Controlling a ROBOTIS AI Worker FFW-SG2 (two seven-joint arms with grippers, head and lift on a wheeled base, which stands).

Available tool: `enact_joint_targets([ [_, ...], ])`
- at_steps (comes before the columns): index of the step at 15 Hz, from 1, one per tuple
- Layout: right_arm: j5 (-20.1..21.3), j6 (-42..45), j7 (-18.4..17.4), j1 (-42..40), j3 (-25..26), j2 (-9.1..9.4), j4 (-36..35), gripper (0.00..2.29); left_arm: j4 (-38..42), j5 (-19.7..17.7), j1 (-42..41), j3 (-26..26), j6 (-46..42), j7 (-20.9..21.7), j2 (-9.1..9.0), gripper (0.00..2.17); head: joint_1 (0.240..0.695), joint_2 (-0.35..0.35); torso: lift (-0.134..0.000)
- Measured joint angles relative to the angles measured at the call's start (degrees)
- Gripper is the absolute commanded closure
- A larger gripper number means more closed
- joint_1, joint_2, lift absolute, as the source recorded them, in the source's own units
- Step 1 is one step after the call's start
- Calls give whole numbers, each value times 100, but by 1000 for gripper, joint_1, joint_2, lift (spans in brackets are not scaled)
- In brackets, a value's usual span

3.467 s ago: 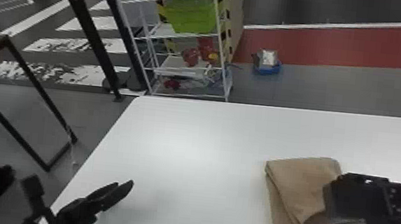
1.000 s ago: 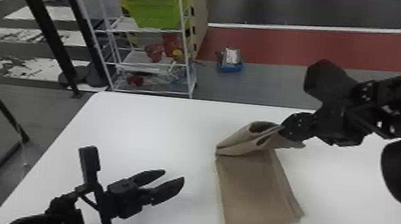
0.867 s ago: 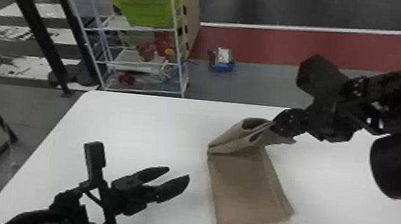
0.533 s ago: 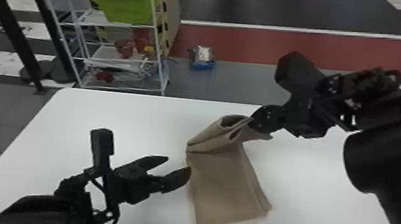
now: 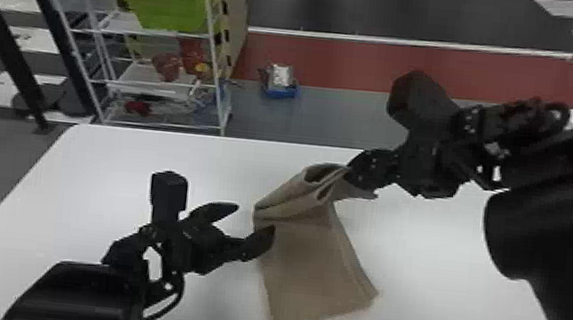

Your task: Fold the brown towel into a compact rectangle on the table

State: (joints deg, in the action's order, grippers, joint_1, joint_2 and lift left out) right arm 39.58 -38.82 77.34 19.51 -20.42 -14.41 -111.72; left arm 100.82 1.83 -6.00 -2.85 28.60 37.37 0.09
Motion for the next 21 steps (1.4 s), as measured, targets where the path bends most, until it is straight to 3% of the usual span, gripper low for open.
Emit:
enact_joint_targets([
  [5, -44, -42, 0, -47, 3, -16, -107, 1440, -380, 633, 131, 242, -466, -407, 0, 76, 695, 64, -124],
  [8, -121, -144, 0, -119, 9, -123, -310, 1440, -548, 895, 209, 280, -627, -539, 0, 76, 695, 68, -124],
  [17, -247, -513, 0, -922, -99, -619, -1278, 1440, -721, 977, 292, 119, -754, -533, 0, 76, 695, 81, -124],
  [21, -156, -648, 0, -1161, -390, -651, -1396, 1440, -777, 964, 284, 124, -769, -529, 0, 80, 695, 98, -124],
])
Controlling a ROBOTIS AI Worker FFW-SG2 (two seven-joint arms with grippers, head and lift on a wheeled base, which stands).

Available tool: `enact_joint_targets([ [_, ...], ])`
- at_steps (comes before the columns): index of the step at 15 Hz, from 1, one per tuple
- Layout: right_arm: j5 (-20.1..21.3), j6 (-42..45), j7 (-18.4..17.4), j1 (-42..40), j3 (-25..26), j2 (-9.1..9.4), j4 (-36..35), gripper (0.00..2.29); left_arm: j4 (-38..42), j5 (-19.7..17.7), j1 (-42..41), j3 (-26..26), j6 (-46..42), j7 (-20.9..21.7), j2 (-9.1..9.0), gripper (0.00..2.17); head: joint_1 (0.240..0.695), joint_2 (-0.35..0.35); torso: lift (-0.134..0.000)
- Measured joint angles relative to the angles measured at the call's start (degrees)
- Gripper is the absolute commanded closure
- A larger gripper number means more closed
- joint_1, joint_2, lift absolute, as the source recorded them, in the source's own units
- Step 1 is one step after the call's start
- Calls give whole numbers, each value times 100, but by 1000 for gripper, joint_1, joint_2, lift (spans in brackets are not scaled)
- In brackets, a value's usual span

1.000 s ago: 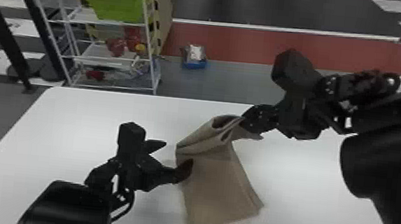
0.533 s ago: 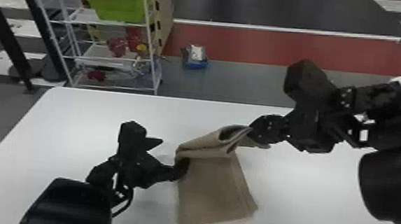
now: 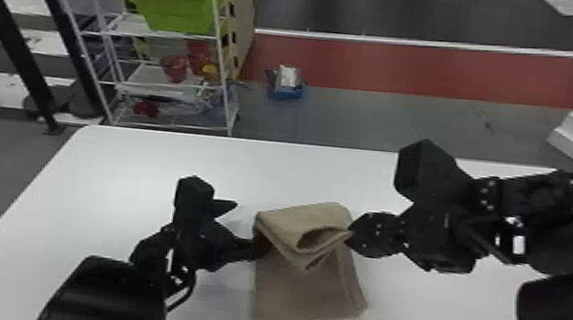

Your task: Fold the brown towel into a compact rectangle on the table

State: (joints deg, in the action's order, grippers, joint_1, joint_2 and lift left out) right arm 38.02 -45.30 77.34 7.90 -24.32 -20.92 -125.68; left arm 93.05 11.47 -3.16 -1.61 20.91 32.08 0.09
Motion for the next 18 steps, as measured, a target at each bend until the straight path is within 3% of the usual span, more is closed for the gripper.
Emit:
enact_joint_targets([
  [10, 318, -75, 0, -261, -567, 47, 386, 1440, -15, -5, -27, 8, -3, 18, 0, 80, 695, 121, -124],
  [16, 398, -218, 0, -272, -806, 177, 594, 1430, -15, -5, -27, 29, -3, 41, 0, 83, 695, 135, -124],
  [17, 396, -286, 0, -272, -828, 189, 616, 1301, -15, -5, -30, 29, -3, 47, 0, 83, 695, 136, -124],
  [18, 376, -374, 0, -272, -842, 204, 635, 964, -15, -5, -33, 30, -3, 52, 0, 83, 695, 137, -124],
])
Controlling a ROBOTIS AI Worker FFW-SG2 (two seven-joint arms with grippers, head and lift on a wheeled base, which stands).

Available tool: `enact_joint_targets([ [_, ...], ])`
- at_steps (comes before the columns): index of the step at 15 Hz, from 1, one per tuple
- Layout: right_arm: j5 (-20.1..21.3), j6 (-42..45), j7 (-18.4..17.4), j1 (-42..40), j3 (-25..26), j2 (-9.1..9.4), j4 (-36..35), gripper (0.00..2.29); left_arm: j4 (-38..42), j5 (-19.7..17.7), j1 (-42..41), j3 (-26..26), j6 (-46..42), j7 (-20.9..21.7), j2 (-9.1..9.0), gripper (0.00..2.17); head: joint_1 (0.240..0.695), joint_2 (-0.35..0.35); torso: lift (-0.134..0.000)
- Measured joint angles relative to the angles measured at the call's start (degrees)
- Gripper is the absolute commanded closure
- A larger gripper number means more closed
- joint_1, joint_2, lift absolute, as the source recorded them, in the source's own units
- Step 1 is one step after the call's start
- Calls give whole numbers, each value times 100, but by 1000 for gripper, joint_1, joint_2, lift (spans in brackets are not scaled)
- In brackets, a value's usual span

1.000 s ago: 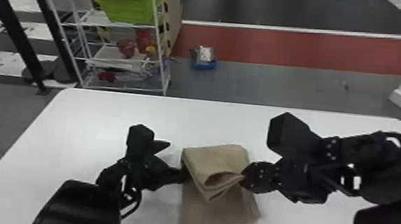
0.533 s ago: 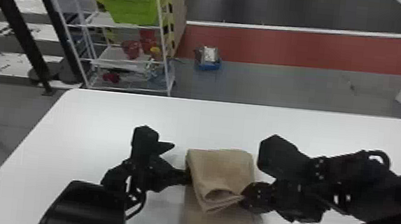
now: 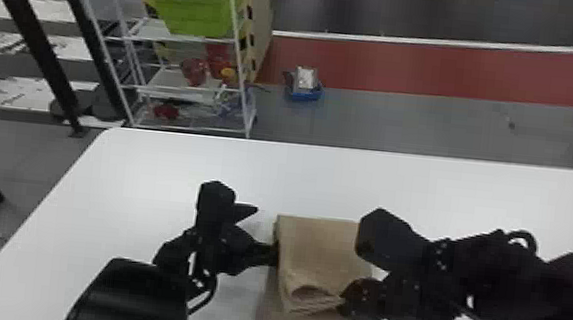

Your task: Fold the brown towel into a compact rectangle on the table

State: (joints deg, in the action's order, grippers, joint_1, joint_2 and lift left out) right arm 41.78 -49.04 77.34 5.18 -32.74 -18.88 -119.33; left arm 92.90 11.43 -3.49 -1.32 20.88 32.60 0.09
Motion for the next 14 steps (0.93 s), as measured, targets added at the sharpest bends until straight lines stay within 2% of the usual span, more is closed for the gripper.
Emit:
enact_joint_targets([
  [2, -42, -178, 0, 0, -29, 27, 14, 211, 0, 0, -2, 0, 0, 1, 0, 83, 695, 138, -124],
  [3, -86, -300, 0, 0, -36, 44, 14, 107, 0, 0, -3, 0, 0, 1, 0, 83, 695, 139, -124],
  [5, -348, -630, 0, 2, 70, 110, -11, 110, -1, 0, -3, 0, 0, 9, 0, 83, 695, 142, -124],
  [8, -1170, -1416, 0, 82, 577, 261, -60, 117, -11, 0, -3, 0, 0, 9, 0, 83, 695, 139, -124],
  [9, -1422, -1669, 0, 116, 782, 348, -60, 181, -14, 0, -3, 0, 0, 9, 0, 83, 695, 137, -124],
  [10, -1620, -1931, 0, 154, 943, 434, -43, 454, -16, 0, -3, -1, 0, 9, 0, 83, 695, 136, -124],
  [11, -1862, -2246, 0, 193, 1115, 538, 23, 890, -18, 0, -3, -5, 0, 9, 0, 83, 695, 136, -124],
  [12, -2046, -2457, 0, 230, 1232, 629, 127, 1777, -20, 0, -3, -7, 0, 9, 0, 83, 695, 137, -124],
  [13, -2160, -2582, 0, 261, 1284, 709, 262, 2267, -23, 0, -3, -8, 0, 9, 0, 83, 695, 140, -124],
  [14, -2193, -2627, 0, 263, 1258, 767, 374, 2263, -25, 0, -3, -14, 0, 14, 0, 83, 695, 143, -124],
])
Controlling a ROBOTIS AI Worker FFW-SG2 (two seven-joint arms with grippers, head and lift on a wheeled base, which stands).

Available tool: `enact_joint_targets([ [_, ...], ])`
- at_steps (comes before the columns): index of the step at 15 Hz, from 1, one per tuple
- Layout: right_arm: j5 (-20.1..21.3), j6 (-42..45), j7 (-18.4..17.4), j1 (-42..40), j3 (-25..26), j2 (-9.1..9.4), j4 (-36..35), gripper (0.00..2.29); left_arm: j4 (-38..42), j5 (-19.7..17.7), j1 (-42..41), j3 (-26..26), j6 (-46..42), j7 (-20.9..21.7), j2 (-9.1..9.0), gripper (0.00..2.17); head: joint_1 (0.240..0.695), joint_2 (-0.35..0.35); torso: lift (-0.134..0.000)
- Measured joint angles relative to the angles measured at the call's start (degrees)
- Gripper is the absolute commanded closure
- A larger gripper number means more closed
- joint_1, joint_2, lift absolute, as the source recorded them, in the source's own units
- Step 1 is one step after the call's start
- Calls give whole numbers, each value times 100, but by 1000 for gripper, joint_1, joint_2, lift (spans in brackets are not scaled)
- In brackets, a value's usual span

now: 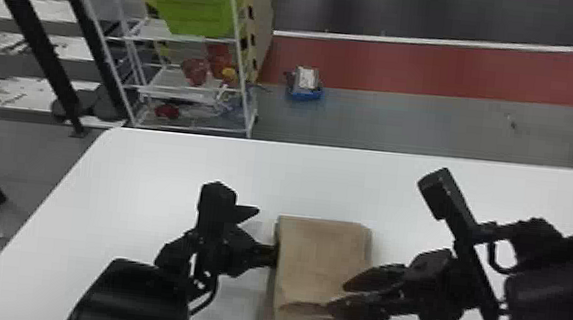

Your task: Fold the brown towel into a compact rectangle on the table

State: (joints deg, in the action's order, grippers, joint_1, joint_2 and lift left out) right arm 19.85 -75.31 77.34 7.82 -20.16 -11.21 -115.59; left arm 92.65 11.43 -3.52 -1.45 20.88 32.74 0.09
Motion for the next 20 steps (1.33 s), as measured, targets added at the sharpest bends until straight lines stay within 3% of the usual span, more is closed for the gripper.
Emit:
enact_joint_targets([
  [7, -4, 52, 0, 41, -237, 470, 510, 2263, -1, -1, 0, -18, 0, 18, 0, 83, 695, 200, -124],
  [10, -5, 71, 0, 77, -215, 514, 711, 2263, -1, -7, -2, -23, 0, 22, 0, 83, 695, 204, -124],
  [15, -851, -130, 0, 107, 406, 541, 757, 2263, -1, -3, -1, -23, 0, 22, 0, 87, 695, 192, -124],
  [18, -1620, -434, 0, 206, 798, 558, 988, 2263, -1, -2, 0, -23, 0, 22, 0, 97, 695, 187, -124],
  [20, -1586, -478, 0, 230, 829, 559, 1112, 2263, -1, 0, 0, -26, 2, 37, 0, 97, 695, 183, -124],
])
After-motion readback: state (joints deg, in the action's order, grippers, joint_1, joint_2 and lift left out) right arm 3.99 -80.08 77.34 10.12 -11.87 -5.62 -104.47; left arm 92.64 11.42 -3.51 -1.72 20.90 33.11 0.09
